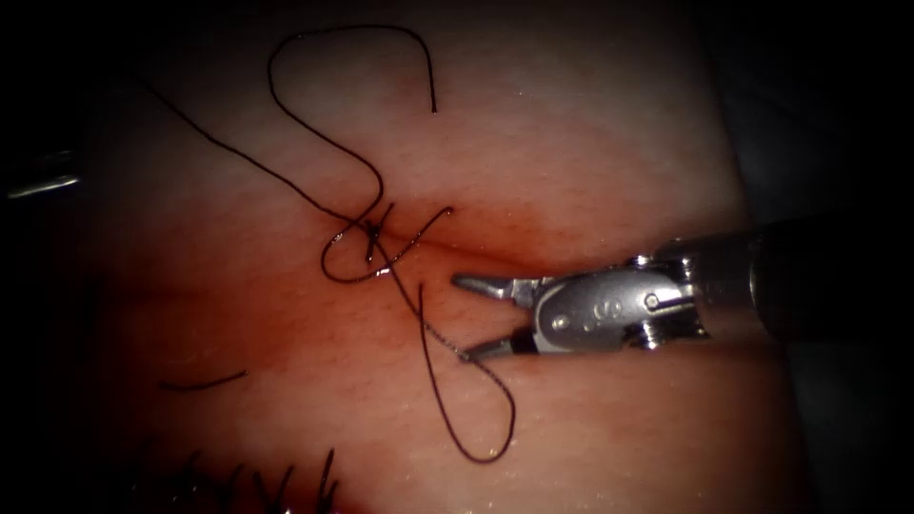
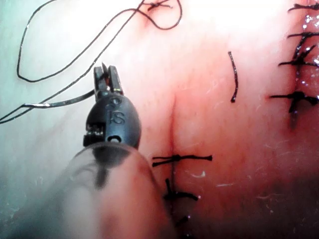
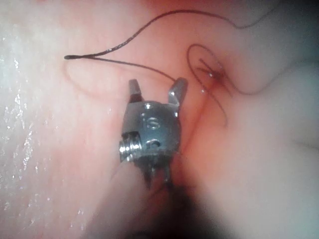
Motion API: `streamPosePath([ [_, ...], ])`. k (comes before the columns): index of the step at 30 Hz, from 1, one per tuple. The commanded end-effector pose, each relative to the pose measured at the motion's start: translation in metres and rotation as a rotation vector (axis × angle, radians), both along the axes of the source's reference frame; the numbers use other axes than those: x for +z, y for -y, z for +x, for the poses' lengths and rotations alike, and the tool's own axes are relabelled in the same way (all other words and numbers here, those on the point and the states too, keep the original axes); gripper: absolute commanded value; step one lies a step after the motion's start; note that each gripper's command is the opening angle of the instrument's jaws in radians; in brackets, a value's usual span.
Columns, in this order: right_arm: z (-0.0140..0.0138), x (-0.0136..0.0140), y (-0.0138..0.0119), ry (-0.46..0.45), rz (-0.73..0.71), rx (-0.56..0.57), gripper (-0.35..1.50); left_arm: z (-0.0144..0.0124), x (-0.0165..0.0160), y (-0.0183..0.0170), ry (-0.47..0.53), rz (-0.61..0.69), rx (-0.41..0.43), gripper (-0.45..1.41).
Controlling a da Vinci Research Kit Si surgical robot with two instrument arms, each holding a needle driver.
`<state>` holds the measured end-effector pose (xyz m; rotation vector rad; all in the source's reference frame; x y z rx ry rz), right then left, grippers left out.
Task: Wound Closure
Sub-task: With the right hand pull the suture through the tissue until a tail remains.
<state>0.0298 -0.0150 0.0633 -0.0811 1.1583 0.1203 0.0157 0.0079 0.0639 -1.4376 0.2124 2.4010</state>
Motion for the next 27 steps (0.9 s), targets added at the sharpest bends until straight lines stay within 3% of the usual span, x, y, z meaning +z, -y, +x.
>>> streamPosePath([
  [1, 0.0015, 0.0011, 0.0004, 0.003, 0.0, -0.009, 1.33, -0.0003, 0.0006, -0.0001, 0.002, -0.001, 0.002, -0.45],
  [6, 0.0029, 0.0021, 0.0002, 0.004, 0.001, -0.018, 1.3, -0.0001, 0.0006, -0.0001, 0.002, 0.0, 0.003, -0.45],
  [10, 0.0035, 0.0022, -0.0002, -0.001, 0.004, -0.028, 1.05, 0.0001, 0.0004, -0.0001, 0.002, 0.0, 0.004, -0.45],
  [11, 0.0035, 0.0022, -0.0002, -0.004, 0.005, -0.035, 0.76, 0.0002, 0.0004, -0.0001, 0.003, 0.001, 0.006, -0.45],
  [12, 0.0033, 0.0021, -0.0001, -0.004, 0.008, -0.048, 0.11, 0.0004, 0.0003, -0.0002, 0.004, 0.001, 0.007, -0.45],
  [13, 0.0032, 0.0021, -0.0001, 0.001, 0.008, -0.048, -0.35, 0.0006, 0.0003, -0.0002, 0.005, 0.002, 0.009, -0.45],
  [19, 0.0021, 0.0015, 0.0006, 0.037, 0.059, -0.034, -0.35, 0.0024, 0.0007, -0.0009, -0.017, 0.009, 0.007, -0.45],
  [21, 0.0017, -0.0002, 0.0021, 0.036, 0.128, -0.027, -0.35, 0.0029, 0.0015, -0.0012, -0.025, 0.009, 0.005, -0.45],
  [27, 0.0022, -0.005, 0.0069, 0.002, 0.156, -0.067, -0.35, 0.0028, 0.0027, -0.0016, -0.032, 0.003, 0.004, -0.45],
])
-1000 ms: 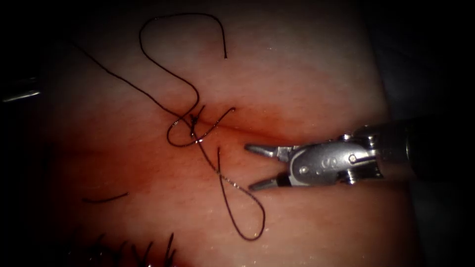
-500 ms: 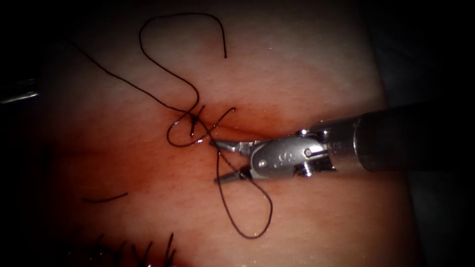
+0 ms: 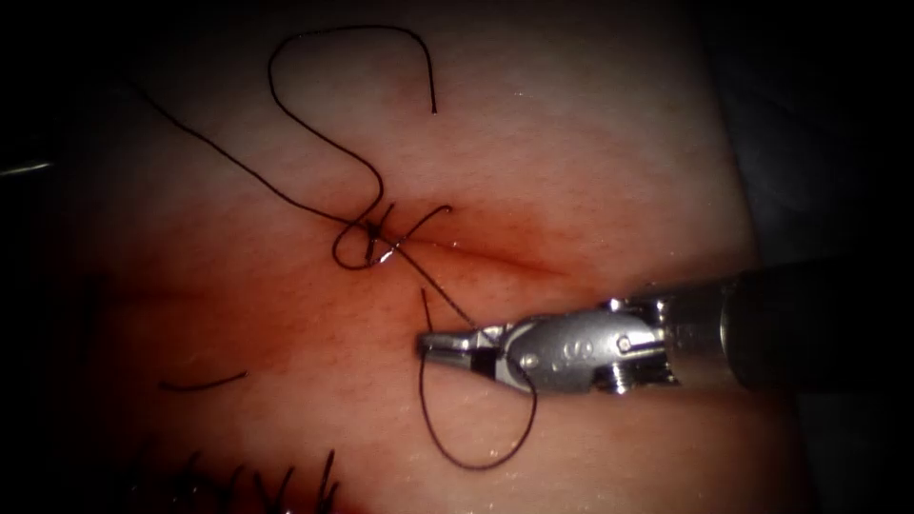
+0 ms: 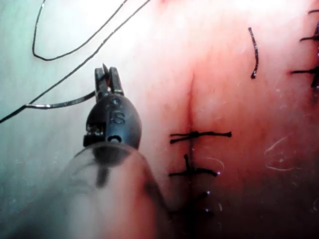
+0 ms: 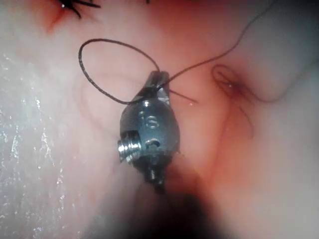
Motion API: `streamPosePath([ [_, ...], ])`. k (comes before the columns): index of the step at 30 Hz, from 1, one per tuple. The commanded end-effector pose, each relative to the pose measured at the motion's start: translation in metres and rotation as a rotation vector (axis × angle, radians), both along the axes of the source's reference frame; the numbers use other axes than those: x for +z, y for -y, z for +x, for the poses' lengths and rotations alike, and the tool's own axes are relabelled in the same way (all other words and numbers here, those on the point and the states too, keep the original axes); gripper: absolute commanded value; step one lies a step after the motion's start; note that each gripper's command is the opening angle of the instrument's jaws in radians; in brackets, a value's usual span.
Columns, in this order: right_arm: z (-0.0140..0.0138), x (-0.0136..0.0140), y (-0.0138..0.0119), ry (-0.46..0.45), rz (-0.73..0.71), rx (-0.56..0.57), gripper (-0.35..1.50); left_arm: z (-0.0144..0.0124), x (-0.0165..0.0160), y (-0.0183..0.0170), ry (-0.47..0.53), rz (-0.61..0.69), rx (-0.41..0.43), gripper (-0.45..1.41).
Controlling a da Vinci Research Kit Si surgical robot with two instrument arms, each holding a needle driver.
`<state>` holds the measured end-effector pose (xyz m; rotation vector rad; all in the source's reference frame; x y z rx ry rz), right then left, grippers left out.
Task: Wound Closure
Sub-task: With the right hand pull the suture through the tissue until a tail remains.
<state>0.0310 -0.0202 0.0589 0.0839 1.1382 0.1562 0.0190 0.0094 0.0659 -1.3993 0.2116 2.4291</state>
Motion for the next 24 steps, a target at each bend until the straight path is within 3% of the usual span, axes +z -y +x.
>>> streamPosePath([
  [1, 0.0013, -0.0017, 0.003, -0.007, 0.015, -0.023, -0.35, -0.0005, 0.0007, -0.0001, 0.0, -0.001, -0.001, -0.45],
  [9, 0.0037, -0.0093, 0.0126, 0.021, 0.077, -0.134, -0.35, 0.0003, 0.0002, -0.0002, -0.009, 0.003, 0.002, -0.45],
  [15, 0.0043, -0.0126, 0.0151, 0.0, 0.099, -0.171, -0.35, 0.0009, 0.0002, -0.0003, -0.01, 0.001, -0.005, -0.45],
  [19, 0.0044, -0.0127, 0.0145, -0.023, 0.067, -0.177, -0.32, 0.0007, 0.0002, -0.0002, -0.012, 0.001, -0.007, -0.45],
  [21, 0.0041, -0.012, 0.0131, -0.045, 0.046, -0.17, 0.68, 0.0007, 0.0001, -0.0002, -0.012, 0.001, -0.007, -0.45],
  [22, 0.0039, -0.0115, 0.0124, -0.051, 0.039, -0.169, 0.96, 0.0007, 0.0001, -0.0002, -0.013, 0.001, -0.007, -0.45],
  [24, 0.003, -0.0103, 0.0106, -0.052, 0.0, -0.168, 1.2, 0.0008, 0.0001, -0.0002, -0.013, 0.001, -0.007, -0.45],
])
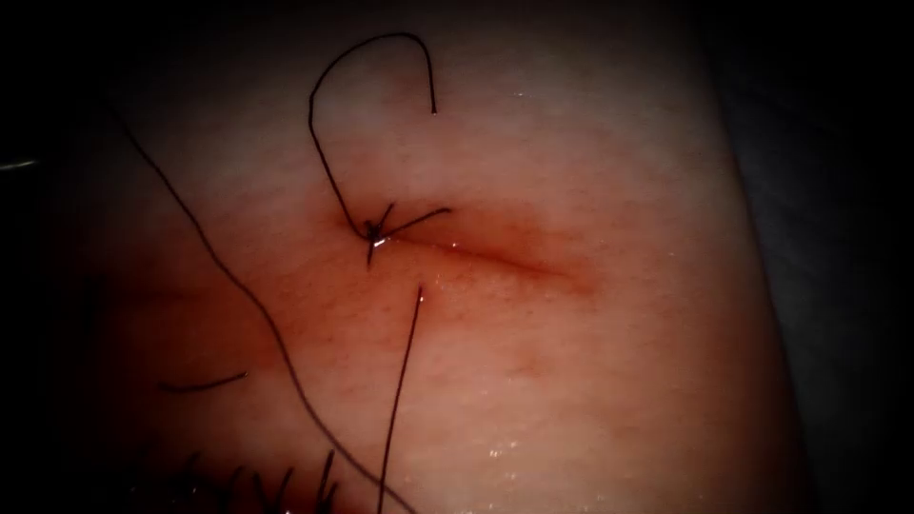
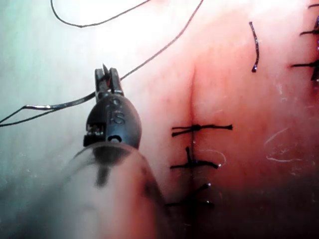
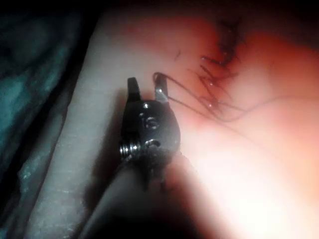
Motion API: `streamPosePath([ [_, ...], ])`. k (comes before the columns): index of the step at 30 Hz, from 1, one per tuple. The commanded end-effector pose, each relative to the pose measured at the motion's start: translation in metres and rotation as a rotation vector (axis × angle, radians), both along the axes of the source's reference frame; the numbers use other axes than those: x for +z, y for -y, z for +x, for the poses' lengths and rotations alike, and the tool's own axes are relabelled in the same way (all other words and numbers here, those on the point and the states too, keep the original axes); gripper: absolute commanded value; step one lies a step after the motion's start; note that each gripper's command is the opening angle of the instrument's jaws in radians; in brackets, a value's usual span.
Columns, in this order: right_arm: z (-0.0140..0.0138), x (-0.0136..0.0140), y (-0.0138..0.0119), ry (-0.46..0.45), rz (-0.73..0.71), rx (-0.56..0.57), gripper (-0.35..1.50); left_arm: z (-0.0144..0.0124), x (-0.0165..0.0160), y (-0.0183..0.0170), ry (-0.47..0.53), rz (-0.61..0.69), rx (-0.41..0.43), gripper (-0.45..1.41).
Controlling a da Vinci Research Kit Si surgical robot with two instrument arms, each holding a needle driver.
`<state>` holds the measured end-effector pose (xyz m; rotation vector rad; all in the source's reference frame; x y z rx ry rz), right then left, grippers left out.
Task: Wound Closure
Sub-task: With the right hand pull the suture through the tissue until a tail remains.
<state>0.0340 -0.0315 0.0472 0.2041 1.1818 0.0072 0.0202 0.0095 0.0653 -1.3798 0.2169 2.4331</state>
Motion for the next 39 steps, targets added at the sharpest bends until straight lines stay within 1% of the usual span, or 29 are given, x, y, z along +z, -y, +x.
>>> streamPosePath([
  [1, -0.0005, 0.0019, -0.0016, 0.019, -0.043, 0.019, 1.26, -0.0004, 0.0006, -0.0001, -0.002, -0.001, -0.001, -0.45],
  [3, -0.0018, 0.0031, -0.0035, 0.044, -0.071, 0.058, 1.38, -0.0003, 0.0006, -0.0001, -0.002, -0.001, 0.0, -0.45],
  [6, -0.004, 0.0043, -0.0059, 0.064, -0.096, 0.095, 1.4, 0.0, 0.0005, -0.0001, -0.004, -0.001, 0.0, -0.45],
  [10, -0.0071, 0.0058, -0.0099, 0.08, -0.088, 0.123, 1.26, 0.0, 0.0003, 0.0, -0.005, -0.001, 0.0, -0.45],
  [14, -0.0089, 0.0068, -0.0137, 0.059, -0.07, 0.2, 1.23, -0.0002, 0.0002, 0.0001, -0.006, -0.001, -0.002, -0.45],
  [16, -0.0094, 0.0074, -0.0155, 0.06, -0.072, 0.224, 1.16, -0.0003, 0.0003, 0.0001, -0.007, -0.002, -0.003, -0.45],
  [18, -0.0095, 0.0081, -0.0164, 0.078, -0.103, 0.246, 1.36, -0.0003, 0.0002, 0.0001, -0.007, -0.002, -0.004, -0.45],
  [19, -0.0096, 0.0084, -0.0167, 0.093, -0.131, 0.257, 1.4, -0.0003, 0.0002, 0.0001, -0.007, -0.002, -0.003, -0.45],
  [21, -0.0098, 0.0086, -0.0165, 0.107, -0.139, 0.253, 1.4, -0.0001, 0.0002, 0.0001, -0.006, -0.001, -0.002, -0.45],
  [24, -0.0105, 0.0081, -0.0153, 0.115, -0.142, 0.23, 1.41, 0.0003, 0.0002, 0.0, -0.003, 0.0, 0.002, -0.45],
  [27, -0.0122, 0.0069, -0.0135, 0.113, -0.147, 0.203, 1.41, 0.0007, 0.0002, -0.0001, -0.003, 0.001, 0.002, -0.45],
  [30, -0.0149, 0.0053, -0.0114, 0.118, -0.14, 0.164, 1.4, 0.0012, 0.0, -0.0003, 0.001, 0.0, -0.003, -0.45],
  [31, -0.017, 0.0041, -0.0097, 0.111, -0.125, 0.154, 1.4, 0.0014, -0.0001, -0.0003, 0.003, -0.002, -0.01, -0.45],
  [35, -0.0207, 0.0023, -0.0074, 0.123, -0.083, 0.123, 1.4, 0.0019, -0.0005, -0.0006, 0.008, -0.004, -0.027, -0.45],
  [37, -0.0223, 0.0018, -0.007, 0.142, -0.066, 0.109, 1.35, 0.0022, -0.0009, -0.0006, 0.019, -0.009, -0.045, -0.45],
  [39, -0.0238, 0.0016, -0.0073, 0.159, -0.056, 0.088, 1.11, 0.0023, -0.0015, -0.0006, 0.023, -0.011, -0.058, -0.45],
])
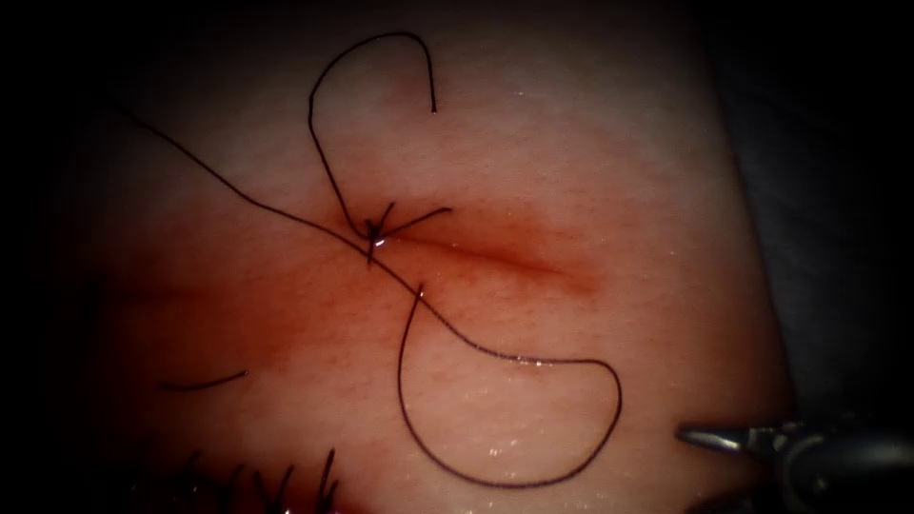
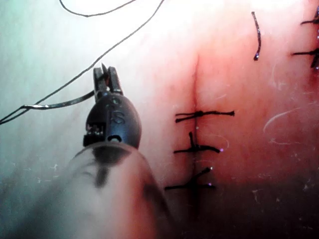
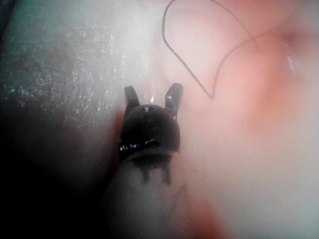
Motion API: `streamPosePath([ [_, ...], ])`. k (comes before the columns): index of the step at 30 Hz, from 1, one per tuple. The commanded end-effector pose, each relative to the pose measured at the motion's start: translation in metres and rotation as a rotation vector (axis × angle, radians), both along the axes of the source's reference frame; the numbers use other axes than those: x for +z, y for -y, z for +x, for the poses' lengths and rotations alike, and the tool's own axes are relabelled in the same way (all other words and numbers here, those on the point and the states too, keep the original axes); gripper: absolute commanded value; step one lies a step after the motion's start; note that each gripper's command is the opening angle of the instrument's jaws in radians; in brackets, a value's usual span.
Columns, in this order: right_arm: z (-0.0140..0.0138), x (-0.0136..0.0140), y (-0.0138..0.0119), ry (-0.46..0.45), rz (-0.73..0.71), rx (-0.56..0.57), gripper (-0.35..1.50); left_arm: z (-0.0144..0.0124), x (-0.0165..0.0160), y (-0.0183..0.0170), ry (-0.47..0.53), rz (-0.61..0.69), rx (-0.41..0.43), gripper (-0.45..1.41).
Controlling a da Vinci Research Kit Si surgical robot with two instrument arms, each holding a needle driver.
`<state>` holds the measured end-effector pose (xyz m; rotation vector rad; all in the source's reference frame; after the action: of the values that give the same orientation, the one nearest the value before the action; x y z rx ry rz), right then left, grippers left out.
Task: Wound Closure
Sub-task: With the right hand pull the suture through the tissue until a tail remains.
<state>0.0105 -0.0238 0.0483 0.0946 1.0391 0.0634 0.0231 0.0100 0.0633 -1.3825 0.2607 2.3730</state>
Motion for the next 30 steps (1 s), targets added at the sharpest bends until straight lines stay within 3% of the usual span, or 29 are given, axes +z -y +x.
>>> streamPosePath([
  [1, -0.0007, 0.0006, -0.0001, 0.017, 0.011, 0.002, 1.08, -0.0006, 0.0003, 0.0, 0.021, -0.004, 0.01, -0.45],
  [7, -0.0005, 0.0018, -0.0055, -0.012, 0.027, 0.155, 1.03, -0.0027, -0.0021, 0.0017, 0.173, 0.01, 0.093, -0.45],
  [15, 0.0058, 0.0072, -0.0117, -0.036, -0.014, 0.209, 1.05, -0.0057, -0.004, 0.0037, 0.192, 0.024, 0.146, -0.45],
  [23, 0.0137, 0.0124, -0.0138, -0.082, -0.014, 0.199, 0.93, -0.0087, -0.0021, 0.0041, 0.142, 0.038, 0.16, -0.45],
  [26, 0.0156, 0.0132, -0.0138, -0.1, -0.021, 0.191, 0.76, -0.0101, -0.0013, 0.0044, 0.114, 0.045, 0.167, -0.45],
  [30, 0.0174, 0.0142, -0.0135, -0.111, -0.026, 0.172, 0.76, -0.0113, -0.0006, 0.0046, 0.1, 0.049, 0.175, -0.45],
])
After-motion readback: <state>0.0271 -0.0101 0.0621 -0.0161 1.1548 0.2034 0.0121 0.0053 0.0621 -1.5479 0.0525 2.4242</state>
